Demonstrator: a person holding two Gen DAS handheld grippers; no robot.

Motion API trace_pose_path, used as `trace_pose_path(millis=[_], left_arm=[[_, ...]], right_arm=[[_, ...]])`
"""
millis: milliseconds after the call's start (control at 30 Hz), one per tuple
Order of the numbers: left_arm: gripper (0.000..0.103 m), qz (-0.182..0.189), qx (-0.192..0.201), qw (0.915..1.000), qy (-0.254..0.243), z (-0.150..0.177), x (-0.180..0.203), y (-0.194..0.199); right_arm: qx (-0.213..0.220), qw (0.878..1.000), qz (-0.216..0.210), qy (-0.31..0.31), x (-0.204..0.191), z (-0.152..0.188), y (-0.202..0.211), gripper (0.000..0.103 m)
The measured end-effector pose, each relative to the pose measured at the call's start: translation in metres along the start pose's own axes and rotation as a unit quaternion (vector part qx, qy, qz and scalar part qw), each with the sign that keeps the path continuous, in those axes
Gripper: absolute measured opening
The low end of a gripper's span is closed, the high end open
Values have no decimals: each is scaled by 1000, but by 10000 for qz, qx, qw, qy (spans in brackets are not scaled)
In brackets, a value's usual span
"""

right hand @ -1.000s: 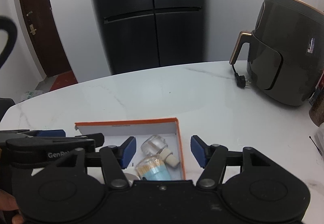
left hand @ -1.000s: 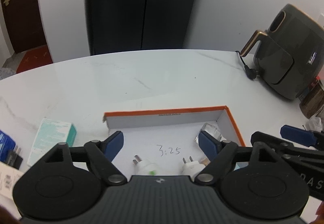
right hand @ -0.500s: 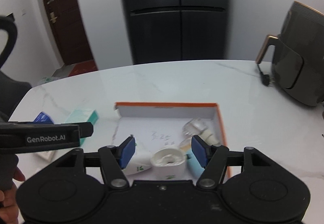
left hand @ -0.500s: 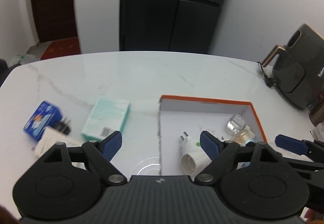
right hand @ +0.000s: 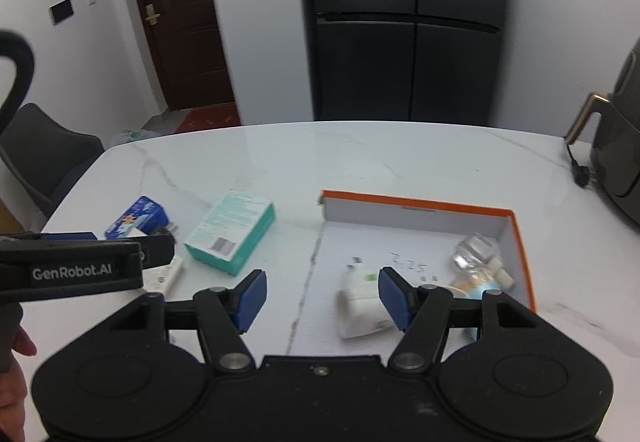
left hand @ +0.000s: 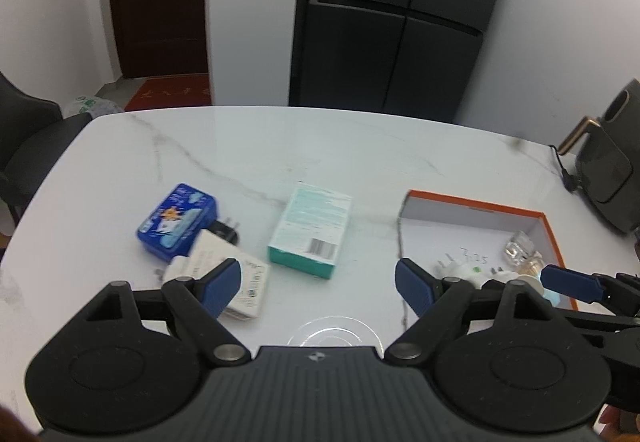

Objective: Organize rigid objects
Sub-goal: 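Move both open tools back to the remaining items on the table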

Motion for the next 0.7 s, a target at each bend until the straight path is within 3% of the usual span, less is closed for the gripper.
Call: trace_pose_path(millis=[700], left_arm=[[87,-296,-104,9987,391,14,-67,-1]], right_arm=[[-148,9992,-273,270,-55,1,-21,76]])
Point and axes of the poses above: each gripper's, at about its wrist camera, not at the fingertips, and y roughly against the way its jaws point, x to its right, z to its underside, the point moved 7 cm from there along -y, roughly the way its jaws point, and after that the axes turned 2 degrees about -x, right-handed, at the moved point
